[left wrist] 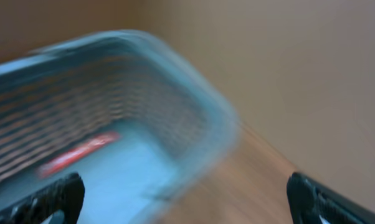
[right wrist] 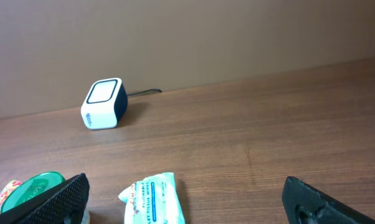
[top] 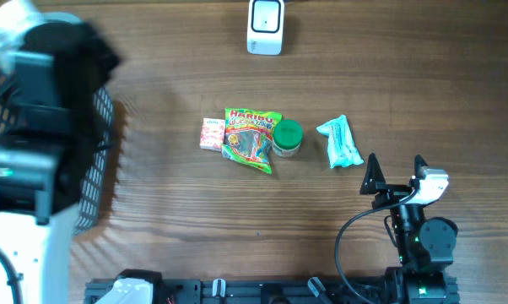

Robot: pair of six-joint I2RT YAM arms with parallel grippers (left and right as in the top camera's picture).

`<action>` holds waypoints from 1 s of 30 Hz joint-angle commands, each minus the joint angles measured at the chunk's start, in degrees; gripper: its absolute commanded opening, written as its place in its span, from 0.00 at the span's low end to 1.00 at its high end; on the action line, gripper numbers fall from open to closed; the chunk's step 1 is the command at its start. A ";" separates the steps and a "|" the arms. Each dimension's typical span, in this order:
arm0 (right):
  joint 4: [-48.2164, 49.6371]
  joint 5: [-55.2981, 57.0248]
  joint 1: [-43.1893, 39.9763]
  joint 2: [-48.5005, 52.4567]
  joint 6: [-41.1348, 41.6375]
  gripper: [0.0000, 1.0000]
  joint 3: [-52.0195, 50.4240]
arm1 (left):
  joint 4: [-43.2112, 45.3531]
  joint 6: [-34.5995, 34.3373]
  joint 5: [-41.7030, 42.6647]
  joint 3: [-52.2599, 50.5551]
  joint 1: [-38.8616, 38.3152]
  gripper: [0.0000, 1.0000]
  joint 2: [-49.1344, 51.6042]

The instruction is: Scan the item barcode

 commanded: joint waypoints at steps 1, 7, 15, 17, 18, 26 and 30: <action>0.11 -0.68 0.13 -0.13 0.26 1.00 -0.07 | -9.92 -25.86 2.71 -1.29 18.67 1.00 3.98; 0.13 -0.68 0.13 -0.13 0.24 1.00 -0.07 | -5.49 -27.02 8.46 -10.12 33.79 0.40 17.73; 0.13 -0.68 0.13 -0.13 0.24 0.99 -0.07 | 9.68 4.22 3.52 -10.38 34.69 0.91 33.14; 0.11 -0.68 0.13 -0.13 0.26 1.00 -0.07 | 11.04 12.11 3.52 -10.38 35.26 0.77 36.70; 0.11 -0.68 0.13 -0.13 0.26 1.00 -0.07 | 10.99 11.98 3.80 -10.38 35.80 0.39 38.16; 0.13 -0.68 0.13 -0.13 0.24 1.00 -0.07 | 16.52 10.38 11.72 -10.38 38.86 0.04 45.46; 0.13 -0.68 0.13 -0.13 0.26 1.00 -0.07 | 19.32 10.82 8.70 -10.38 38.86 0.04 48.50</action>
